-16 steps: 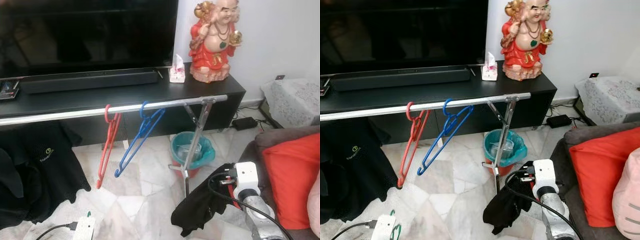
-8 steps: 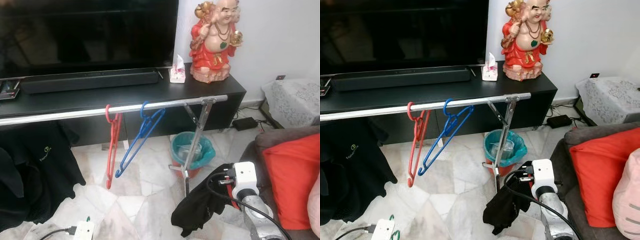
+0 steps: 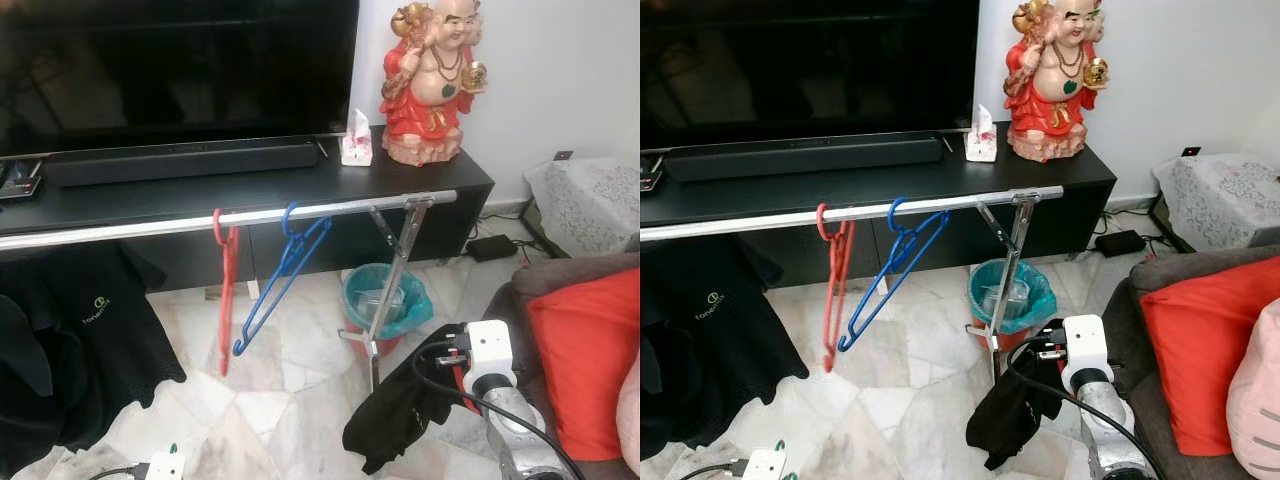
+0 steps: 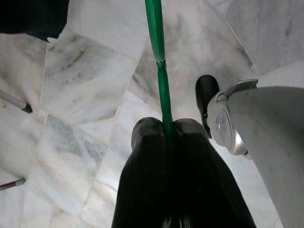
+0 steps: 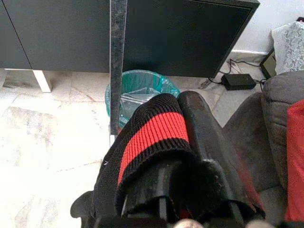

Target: Hang hanger

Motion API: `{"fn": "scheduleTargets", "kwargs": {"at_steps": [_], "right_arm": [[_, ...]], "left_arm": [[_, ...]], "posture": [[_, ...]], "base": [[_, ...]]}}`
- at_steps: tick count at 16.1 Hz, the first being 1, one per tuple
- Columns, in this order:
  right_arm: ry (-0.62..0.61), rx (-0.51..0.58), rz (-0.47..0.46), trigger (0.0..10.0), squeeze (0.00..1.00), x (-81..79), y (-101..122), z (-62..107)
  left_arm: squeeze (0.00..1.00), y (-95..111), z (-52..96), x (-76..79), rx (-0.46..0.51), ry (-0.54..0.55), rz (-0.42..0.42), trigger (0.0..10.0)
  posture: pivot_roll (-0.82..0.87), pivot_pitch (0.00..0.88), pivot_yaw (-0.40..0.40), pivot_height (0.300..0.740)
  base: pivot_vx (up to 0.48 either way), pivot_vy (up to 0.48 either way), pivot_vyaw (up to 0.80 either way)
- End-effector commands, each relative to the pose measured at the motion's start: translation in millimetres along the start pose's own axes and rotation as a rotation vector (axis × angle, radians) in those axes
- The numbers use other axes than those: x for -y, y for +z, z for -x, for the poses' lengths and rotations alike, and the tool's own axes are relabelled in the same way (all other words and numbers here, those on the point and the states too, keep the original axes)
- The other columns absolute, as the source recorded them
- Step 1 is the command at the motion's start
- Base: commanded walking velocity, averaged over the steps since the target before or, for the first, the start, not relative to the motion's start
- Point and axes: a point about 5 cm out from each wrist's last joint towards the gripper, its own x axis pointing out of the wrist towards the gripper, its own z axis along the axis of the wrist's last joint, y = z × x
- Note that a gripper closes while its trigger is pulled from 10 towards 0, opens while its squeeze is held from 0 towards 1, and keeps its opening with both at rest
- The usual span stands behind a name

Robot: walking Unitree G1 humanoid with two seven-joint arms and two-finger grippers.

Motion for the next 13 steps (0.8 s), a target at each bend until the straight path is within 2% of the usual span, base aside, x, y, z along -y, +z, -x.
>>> {"fn": "scheduleTargets", "kwargs": {"at_steps": [1,7,13], "right_arm": [[-0.010,0.014,0.002,10.0,0.00,4.3,4.1,-2.0],[-0.065,-0.038,-0.014,10.0,0.00,8.5,-4.7,0.8],[-0.054,-0.042,-0.009,10.0,0.00,5.1,-5.0,0.3]], "left_arm": [[0.00,-5.0,0.6,-2.0,-0.018,-0.006,-0.013,10.0],[0.00,-10.1,1.4,-1.5,-0.036,-0.018,-0.026,10.0],[0.00,-14.7,2.1,-7.2,-0.050,-0.013,-0.024,10.0]], "posture": [[0.07,0.000,-0.032,0.740],[0.08,0.000,-0.032,0.740],[0.08,0.000,-0.029,0.740]], "base": [[0.000,0.000,0.00],[0.000,0.000,0.00],[0.000,0.000,-0.77]]}}
